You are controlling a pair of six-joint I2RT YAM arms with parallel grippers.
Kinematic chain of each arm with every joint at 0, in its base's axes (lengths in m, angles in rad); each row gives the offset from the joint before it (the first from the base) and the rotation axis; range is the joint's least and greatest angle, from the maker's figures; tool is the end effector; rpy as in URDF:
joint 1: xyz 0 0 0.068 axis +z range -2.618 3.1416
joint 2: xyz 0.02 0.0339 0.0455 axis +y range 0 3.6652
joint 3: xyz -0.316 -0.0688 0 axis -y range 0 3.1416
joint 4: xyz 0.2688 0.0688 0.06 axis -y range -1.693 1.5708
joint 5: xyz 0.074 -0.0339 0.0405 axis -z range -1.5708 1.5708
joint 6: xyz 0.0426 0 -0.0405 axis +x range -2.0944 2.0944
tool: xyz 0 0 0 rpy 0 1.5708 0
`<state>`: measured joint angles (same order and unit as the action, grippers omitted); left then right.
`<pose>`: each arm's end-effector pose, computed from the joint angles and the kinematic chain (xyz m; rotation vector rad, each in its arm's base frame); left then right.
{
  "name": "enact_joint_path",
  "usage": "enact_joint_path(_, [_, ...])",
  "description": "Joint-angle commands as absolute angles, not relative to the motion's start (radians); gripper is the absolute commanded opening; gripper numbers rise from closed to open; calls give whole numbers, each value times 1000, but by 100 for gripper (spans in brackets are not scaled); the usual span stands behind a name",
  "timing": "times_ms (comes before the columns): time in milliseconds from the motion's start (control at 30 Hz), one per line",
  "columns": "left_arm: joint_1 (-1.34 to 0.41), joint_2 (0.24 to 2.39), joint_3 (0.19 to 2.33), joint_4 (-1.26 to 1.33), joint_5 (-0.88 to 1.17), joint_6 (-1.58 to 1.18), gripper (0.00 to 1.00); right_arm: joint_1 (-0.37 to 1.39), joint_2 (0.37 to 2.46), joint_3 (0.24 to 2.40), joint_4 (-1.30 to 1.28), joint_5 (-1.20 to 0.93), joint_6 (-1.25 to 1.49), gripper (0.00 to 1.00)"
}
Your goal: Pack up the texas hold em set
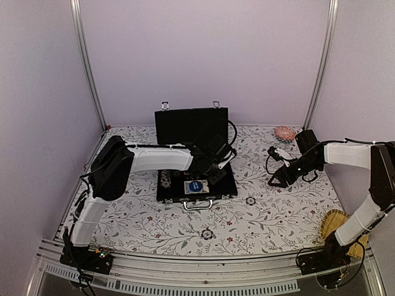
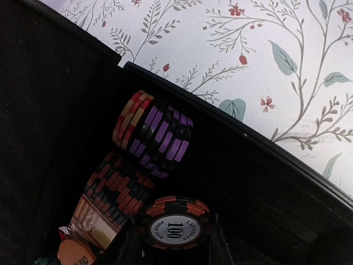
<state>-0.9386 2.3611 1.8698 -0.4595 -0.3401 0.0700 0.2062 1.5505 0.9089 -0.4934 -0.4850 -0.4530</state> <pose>0.3519 -0.4564 0.1690 1.0625 2.2032 0.0512 0.3013 0.0833 0.2154 -0.9755 2.4120 0.5669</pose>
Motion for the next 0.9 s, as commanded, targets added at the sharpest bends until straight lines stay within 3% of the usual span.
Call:
enact_joint_path(0, [-903, 2421, 1922, -445, -363, 96, 36, 204, 1544, 919, -499, -484, -459, 63])
enact_joint_path(867, [-893, 2369, 1877, -443, -400, 84, 51, 204, 1556, 923, -499, -484, -460, 63])
